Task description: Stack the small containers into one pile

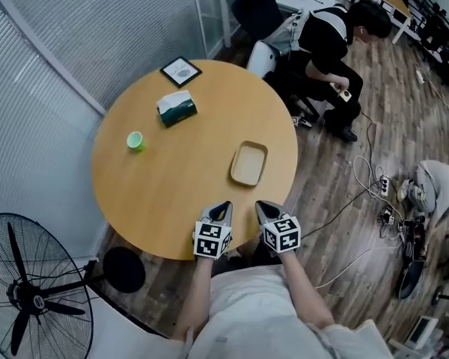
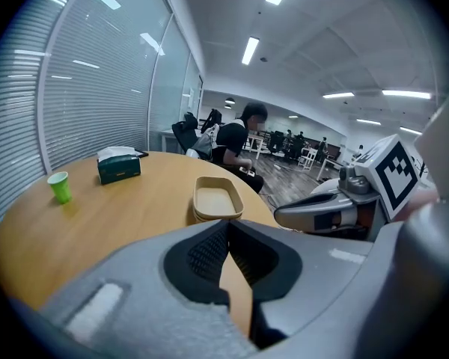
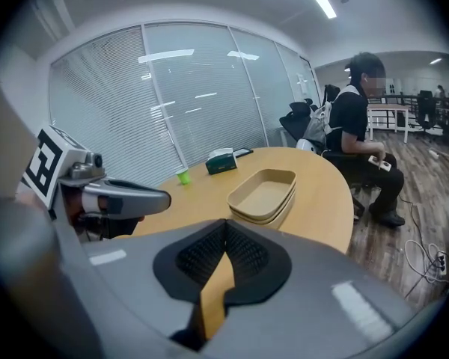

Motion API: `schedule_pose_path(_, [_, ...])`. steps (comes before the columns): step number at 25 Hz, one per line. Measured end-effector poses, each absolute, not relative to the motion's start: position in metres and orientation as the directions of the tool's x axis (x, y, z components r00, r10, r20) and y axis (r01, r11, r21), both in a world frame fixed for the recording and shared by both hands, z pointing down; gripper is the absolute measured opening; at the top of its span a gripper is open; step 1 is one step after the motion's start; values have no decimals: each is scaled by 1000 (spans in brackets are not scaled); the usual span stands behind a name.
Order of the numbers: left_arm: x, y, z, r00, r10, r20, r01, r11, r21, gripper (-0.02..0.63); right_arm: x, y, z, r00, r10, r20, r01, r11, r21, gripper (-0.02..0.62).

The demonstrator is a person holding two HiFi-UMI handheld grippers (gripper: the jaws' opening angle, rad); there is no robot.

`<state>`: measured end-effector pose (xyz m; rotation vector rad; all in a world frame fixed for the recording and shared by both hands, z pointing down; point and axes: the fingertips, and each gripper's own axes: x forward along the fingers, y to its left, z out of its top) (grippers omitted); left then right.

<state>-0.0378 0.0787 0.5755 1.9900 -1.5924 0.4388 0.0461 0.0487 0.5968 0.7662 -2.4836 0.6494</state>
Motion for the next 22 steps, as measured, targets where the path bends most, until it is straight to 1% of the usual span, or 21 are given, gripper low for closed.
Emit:
schedule_pose_path(6, [-25,72,567,183,-808,559,-972,-63,227,5,55,38,585,-766,-336,548,-554,777,-299,0])
schedule_pose_path(10, [-19,63,562,135,-823,551,-974,-9,226,5,57,34,581,-797,-281,534,-488,821,-296,0])
schedule_pose_path(15, [-11,52,556,101,-827,553,-983,2,183,5,59,18,579,-823,-222,523,-415,863,-287,0])
schedule_pose_path(22, [-5,54,564,41,-826,562,-977,84,194,5,60,7,581,-843,-159,513,-354,884,-307,0])
